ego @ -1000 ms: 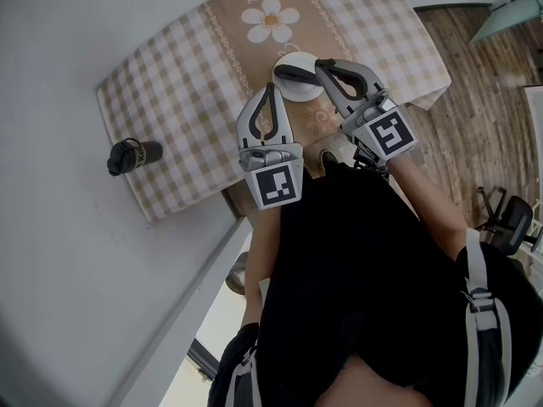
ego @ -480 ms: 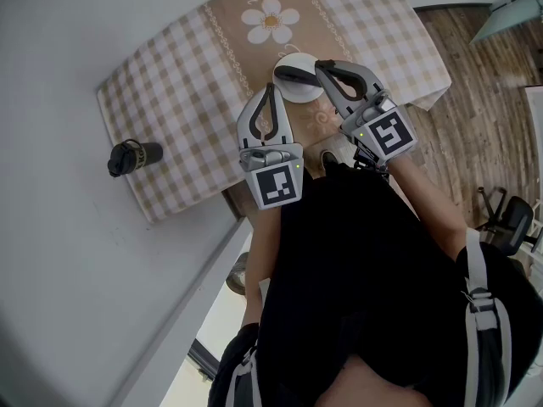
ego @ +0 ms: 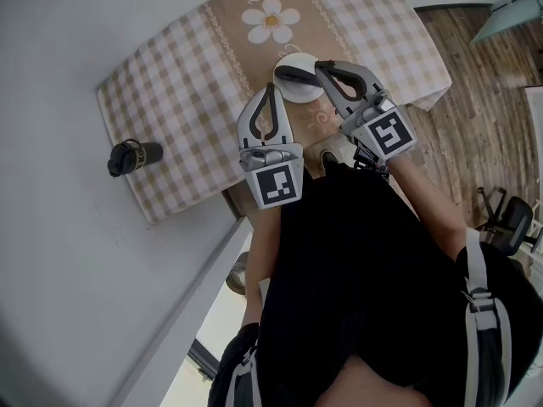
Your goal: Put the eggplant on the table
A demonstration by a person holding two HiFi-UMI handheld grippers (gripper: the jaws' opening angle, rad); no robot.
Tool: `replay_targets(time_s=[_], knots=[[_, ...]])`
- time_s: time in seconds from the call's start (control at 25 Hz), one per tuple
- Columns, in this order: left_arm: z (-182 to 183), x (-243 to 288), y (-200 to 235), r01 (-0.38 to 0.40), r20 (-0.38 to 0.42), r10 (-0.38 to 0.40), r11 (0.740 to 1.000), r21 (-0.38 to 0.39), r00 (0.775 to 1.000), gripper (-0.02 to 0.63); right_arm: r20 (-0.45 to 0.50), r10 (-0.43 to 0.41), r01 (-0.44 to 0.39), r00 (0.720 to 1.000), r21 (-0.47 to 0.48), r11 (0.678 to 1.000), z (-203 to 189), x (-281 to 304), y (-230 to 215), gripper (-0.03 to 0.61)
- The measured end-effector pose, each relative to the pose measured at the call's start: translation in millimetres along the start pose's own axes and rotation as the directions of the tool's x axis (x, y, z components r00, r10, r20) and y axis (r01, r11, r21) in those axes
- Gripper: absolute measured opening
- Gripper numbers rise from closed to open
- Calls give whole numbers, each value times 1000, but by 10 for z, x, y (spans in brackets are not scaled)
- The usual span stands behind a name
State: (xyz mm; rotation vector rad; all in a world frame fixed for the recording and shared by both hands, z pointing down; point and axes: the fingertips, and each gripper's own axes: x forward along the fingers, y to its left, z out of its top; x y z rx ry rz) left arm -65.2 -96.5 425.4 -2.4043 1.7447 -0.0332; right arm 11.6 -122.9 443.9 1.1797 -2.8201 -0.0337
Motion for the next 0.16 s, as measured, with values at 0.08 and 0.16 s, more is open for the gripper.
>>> replay_targets(time_s=[0.08, 0.16], knots=[[-2, -6, -2, -1, -1, 1, 1000, -3, 1000, 8, 16, 3, -3, 1000, -8, 1000, 28, 5, 10, 0], [-4, -9, -6, -2, -3, 2, 1000, -5, 1000, 9, 27, 5, -5, 1000, -13, 1000, 46, 8, 16, 0]])
